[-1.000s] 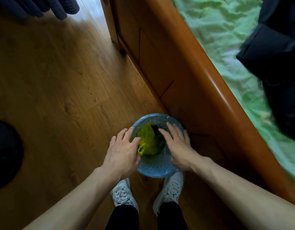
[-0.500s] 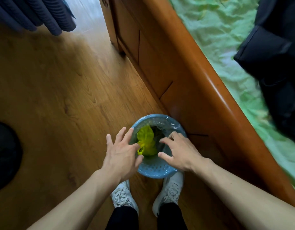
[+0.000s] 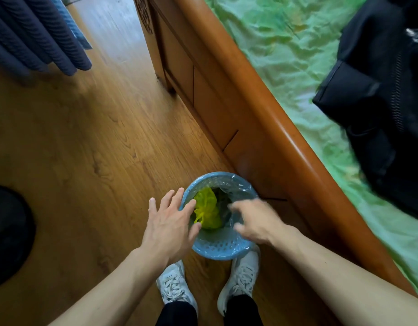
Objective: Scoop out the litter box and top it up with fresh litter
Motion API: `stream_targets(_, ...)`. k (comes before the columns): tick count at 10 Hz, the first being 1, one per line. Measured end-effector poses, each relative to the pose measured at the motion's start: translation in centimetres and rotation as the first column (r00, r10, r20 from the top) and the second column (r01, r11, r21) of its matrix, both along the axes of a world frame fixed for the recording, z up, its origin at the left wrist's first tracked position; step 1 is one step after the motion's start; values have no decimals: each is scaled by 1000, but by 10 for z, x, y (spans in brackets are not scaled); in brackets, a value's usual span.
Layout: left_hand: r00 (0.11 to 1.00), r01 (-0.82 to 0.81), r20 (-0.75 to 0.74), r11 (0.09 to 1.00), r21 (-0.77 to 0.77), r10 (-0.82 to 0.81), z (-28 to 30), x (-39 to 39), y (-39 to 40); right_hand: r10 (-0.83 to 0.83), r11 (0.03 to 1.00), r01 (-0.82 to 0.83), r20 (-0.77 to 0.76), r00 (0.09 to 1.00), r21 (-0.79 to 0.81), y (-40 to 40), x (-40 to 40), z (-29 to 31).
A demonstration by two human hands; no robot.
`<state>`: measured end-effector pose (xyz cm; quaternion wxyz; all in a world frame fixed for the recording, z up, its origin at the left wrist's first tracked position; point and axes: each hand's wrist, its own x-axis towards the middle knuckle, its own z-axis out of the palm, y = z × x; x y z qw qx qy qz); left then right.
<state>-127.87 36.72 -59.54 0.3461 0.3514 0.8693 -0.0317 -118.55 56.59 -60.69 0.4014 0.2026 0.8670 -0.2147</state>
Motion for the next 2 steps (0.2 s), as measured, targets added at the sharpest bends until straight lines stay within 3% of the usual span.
stream_targets(1, 1000, 7, 4, 1000, -15, -7, 11, -2, 1, 123, 992, -114, 201, 972, -55, -1, 4, 4)
stream_targets(2, 999, 38, 6, 999, -21, -37, 22, -1, -1, 118, 993, -118, 79, 990, -10, -3, 8, 14)
